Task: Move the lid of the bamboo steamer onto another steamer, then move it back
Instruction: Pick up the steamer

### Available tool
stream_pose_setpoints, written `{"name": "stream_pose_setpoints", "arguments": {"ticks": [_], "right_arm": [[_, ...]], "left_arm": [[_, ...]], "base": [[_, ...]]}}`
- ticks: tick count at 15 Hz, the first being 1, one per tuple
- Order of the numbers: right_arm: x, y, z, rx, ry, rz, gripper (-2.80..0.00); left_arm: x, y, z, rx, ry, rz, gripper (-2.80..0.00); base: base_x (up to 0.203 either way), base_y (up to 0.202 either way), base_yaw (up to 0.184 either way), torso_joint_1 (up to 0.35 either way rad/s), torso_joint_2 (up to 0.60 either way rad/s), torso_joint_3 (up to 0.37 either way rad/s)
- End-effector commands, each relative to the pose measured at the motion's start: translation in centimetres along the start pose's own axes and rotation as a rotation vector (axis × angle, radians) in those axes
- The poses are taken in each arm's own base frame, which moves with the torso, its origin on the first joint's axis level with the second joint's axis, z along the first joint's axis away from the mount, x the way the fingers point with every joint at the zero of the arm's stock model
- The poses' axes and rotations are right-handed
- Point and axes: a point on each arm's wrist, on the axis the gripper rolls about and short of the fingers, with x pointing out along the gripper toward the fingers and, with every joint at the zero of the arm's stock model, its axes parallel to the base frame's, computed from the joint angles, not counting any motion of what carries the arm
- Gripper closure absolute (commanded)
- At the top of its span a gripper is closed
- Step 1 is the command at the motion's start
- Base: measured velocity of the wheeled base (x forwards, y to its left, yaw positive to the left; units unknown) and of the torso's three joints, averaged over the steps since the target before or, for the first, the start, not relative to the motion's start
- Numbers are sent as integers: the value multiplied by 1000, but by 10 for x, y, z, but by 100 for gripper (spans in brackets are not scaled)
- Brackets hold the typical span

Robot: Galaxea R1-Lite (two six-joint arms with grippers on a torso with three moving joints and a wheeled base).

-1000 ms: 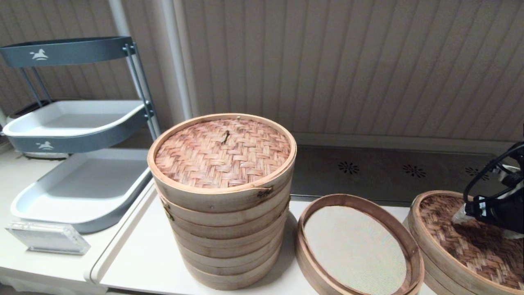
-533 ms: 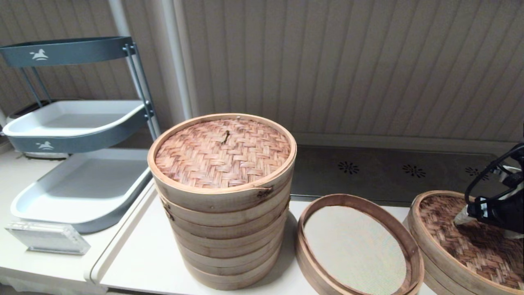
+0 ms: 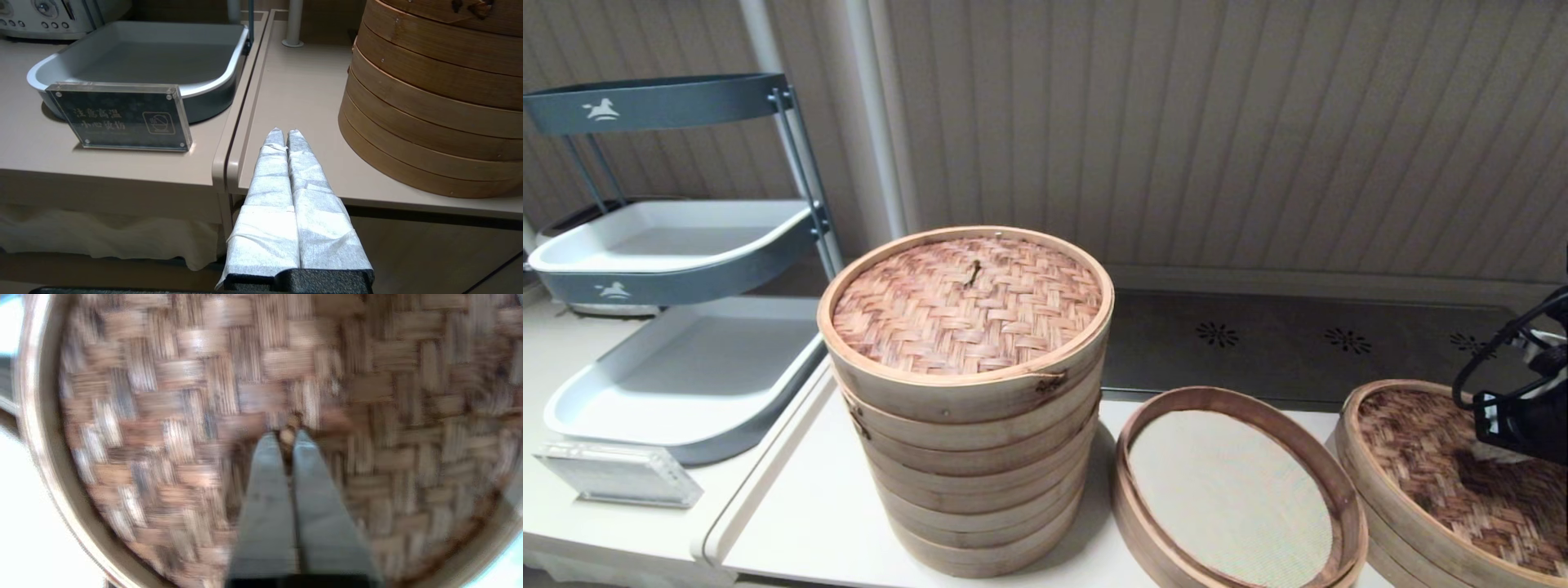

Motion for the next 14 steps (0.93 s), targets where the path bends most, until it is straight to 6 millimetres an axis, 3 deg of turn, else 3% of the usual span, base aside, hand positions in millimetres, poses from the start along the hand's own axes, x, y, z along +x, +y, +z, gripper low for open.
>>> {"name": "stream_pose_setpoints", "arguments": {"ticks": [1, 14], "right_arm": [[1, 0, -1, 0, 9, 1, 0], [-16, 0, 3, 5, -55, 6, 0]], "left_arm": [[0, 0, -1, 0, 5, 0, 0], [0, 0, -1, 0, 4, 0, 0]], "base": [[0, 0, 0, 0, 0, 0], [0, 0, 0, 0, 0, 0]]}}
